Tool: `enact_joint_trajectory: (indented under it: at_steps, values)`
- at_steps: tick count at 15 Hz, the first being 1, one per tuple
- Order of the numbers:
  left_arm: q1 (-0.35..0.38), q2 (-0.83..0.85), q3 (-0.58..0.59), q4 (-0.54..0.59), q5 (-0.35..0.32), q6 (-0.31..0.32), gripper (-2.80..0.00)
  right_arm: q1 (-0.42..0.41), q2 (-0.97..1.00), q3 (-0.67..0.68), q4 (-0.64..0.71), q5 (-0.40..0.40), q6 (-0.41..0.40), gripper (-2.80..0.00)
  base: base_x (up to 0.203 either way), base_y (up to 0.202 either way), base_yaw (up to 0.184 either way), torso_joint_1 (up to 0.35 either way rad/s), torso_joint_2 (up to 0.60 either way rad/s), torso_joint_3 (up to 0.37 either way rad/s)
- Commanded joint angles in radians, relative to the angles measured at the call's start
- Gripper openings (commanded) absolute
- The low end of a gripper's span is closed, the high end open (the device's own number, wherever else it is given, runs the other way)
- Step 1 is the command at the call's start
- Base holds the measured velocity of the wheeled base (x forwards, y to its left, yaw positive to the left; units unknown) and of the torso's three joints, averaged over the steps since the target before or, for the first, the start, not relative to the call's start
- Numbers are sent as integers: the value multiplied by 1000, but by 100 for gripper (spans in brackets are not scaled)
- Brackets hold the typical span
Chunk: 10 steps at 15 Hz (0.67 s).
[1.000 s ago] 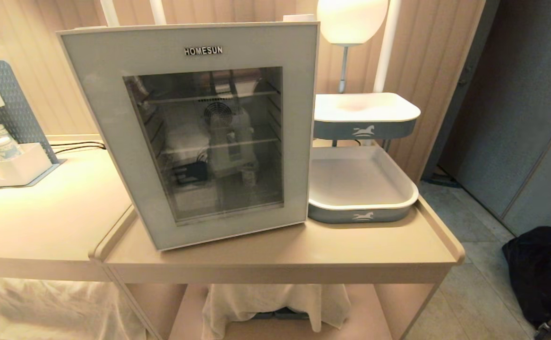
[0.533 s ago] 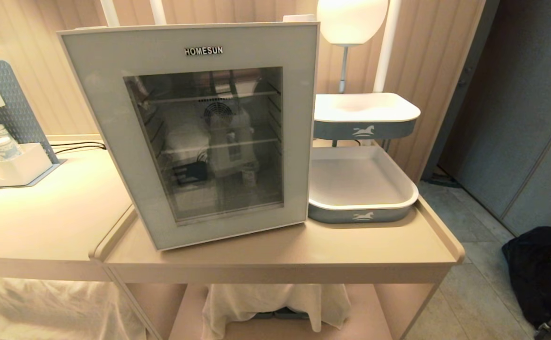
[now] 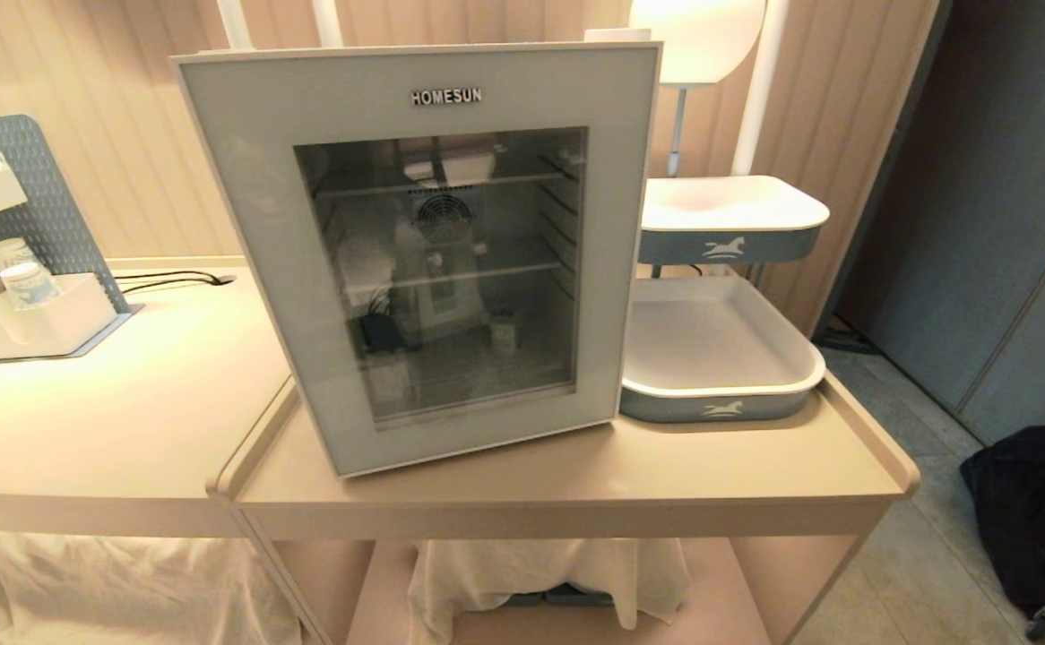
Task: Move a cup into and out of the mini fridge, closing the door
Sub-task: Open the freezer door
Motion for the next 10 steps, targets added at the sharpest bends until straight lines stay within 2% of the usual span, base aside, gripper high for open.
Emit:
enact_joint_trajectory:
  at_steps: [1, 6, 10]
  values:
    - [-1, 2, 0, -1, 0, 0, -280, 0, 2, 0, -2, 0, -1, -280, 0, 192, 0, 0, 2, 4]
    - [-1, 2, 0, -1, 0, 0, -280, 0, 2, 1, -3, 0, 7, -280, 0, 182, 0, 3, 2, -2]
    - [1, 2, 1, -1, 0, 0, -280, 0, 4, 0, -3, 0, 8, -280, 0, 23, 2, 1, 1, -1]
